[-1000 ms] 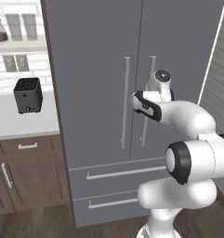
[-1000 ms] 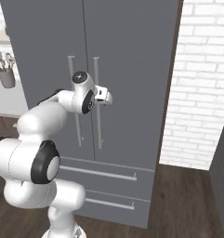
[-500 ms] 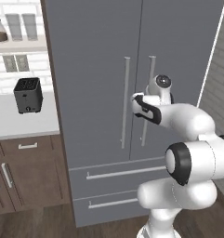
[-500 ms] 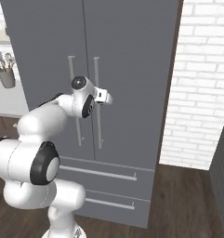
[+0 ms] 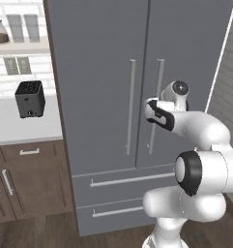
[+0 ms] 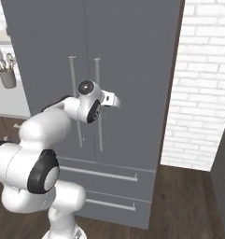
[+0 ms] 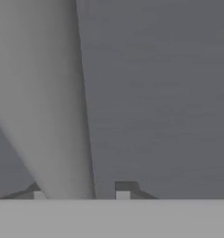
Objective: Take the strawberry from the fridge and place it on top of the pancake, located on the dining counter.
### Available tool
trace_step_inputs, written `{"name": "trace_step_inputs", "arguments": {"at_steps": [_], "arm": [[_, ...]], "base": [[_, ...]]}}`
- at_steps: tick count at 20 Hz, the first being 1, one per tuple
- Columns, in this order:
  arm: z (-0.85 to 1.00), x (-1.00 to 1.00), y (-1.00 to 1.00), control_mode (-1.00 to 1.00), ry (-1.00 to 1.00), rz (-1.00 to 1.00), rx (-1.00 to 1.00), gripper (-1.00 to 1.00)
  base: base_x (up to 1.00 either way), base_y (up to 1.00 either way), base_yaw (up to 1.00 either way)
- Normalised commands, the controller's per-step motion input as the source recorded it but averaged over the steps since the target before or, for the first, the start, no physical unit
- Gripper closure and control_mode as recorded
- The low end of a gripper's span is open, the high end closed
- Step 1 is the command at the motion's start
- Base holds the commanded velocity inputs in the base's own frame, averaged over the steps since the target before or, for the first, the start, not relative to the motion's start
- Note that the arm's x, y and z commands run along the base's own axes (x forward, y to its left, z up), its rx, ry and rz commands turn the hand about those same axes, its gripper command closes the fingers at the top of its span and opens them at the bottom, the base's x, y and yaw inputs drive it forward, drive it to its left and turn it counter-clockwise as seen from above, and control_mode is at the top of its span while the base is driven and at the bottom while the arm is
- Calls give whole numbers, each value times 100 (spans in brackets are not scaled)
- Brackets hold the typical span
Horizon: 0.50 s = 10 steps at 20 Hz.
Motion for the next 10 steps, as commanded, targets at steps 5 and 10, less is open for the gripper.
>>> {"name": "trace_step_inputs", "arguments": {"at_steps": [5,10], "arm": [[0,-91,-100,-100,-5,0,0,100],[0,-97,-100,-100,-2,0,0,100]], "base": [[0,0,0],[0,0,0]]}}
